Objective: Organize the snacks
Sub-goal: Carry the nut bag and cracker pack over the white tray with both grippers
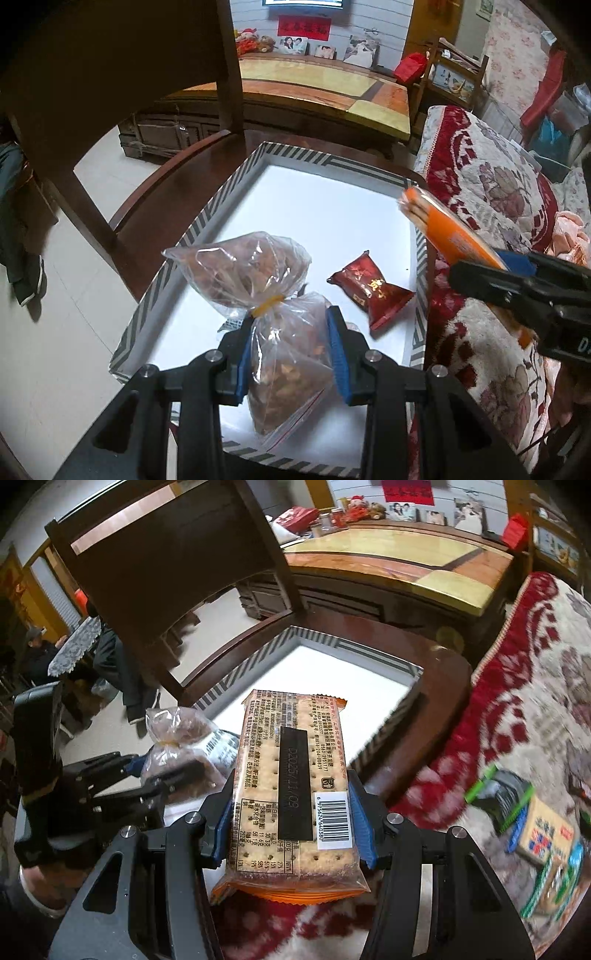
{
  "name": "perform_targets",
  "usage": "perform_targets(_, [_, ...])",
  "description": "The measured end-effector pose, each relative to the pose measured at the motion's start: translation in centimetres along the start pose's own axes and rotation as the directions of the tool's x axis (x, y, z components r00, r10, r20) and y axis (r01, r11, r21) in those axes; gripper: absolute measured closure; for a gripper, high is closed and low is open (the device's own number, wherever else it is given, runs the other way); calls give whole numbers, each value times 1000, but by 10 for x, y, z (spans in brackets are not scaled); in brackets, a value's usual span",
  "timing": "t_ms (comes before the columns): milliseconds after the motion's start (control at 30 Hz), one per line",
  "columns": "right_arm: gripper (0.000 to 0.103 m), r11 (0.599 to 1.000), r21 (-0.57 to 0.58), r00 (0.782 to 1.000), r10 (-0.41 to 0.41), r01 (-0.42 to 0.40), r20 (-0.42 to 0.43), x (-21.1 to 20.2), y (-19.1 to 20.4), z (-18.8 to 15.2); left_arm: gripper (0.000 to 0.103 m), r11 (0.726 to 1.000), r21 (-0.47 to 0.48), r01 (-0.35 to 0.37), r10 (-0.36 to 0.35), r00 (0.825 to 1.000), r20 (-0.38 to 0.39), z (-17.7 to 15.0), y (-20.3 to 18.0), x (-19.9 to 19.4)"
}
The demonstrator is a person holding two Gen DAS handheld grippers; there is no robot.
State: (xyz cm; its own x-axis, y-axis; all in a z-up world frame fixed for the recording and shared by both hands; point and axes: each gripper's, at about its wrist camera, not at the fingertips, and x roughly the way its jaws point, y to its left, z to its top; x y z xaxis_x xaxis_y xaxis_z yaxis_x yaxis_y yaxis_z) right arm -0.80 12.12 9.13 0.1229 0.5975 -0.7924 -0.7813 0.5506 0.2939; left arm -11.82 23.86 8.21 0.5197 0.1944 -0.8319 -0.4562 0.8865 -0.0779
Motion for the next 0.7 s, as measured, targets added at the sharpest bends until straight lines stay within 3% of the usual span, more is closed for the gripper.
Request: perform_targets(700, [51, 997, -18, 995, -71, 70, -66, 68, -3, 42, 65, 999, -37, 15, -16, 999, -29, 6, 9, 22])
